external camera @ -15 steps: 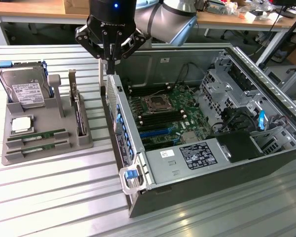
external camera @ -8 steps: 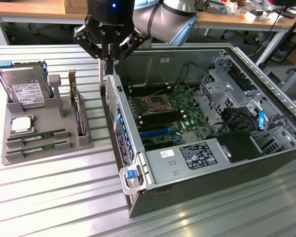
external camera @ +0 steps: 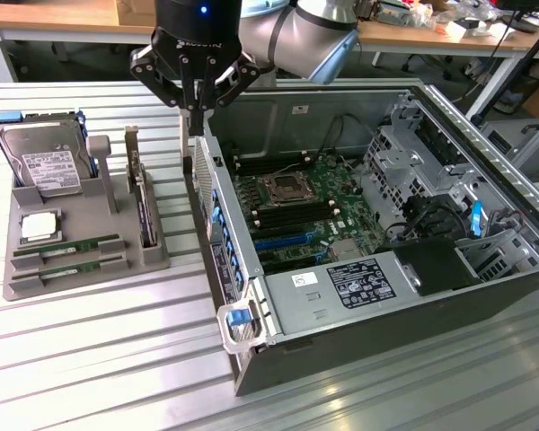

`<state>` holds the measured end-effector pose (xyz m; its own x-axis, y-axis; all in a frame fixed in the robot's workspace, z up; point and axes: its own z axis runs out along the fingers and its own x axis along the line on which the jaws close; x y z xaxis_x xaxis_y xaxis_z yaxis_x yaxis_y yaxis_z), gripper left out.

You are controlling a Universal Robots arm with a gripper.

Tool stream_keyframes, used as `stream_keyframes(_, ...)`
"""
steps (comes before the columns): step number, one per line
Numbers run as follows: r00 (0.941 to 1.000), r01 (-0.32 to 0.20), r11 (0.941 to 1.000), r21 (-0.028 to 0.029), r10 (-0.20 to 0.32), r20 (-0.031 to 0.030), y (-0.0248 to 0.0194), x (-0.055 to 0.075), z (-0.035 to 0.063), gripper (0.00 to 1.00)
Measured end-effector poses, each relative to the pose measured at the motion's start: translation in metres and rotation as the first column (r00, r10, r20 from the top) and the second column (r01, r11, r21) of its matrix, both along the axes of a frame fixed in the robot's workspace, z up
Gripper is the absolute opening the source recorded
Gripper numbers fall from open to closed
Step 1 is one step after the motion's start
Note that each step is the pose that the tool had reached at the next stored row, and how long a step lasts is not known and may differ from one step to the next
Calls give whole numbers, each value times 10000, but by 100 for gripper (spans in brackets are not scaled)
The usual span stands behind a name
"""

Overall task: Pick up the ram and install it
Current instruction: 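Reach for the ram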

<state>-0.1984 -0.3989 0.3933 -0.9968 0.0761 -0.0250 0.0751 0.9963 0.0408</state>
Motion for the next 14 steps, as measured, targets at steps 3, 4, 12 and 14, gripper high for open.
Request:
stream_keyframes(3,10000,0,10000,-1,0,0,0,-8,0,11)
stream_keyframes(4,10000,0,10000,-2,0,0,0,-11,0,11)
stream_keyframes(12,10000,0,10000,-7,0,0,0,-30,0,11)
stream_keyframes(14,10000,0,10000,-9,0,0,0,-36,0,11)
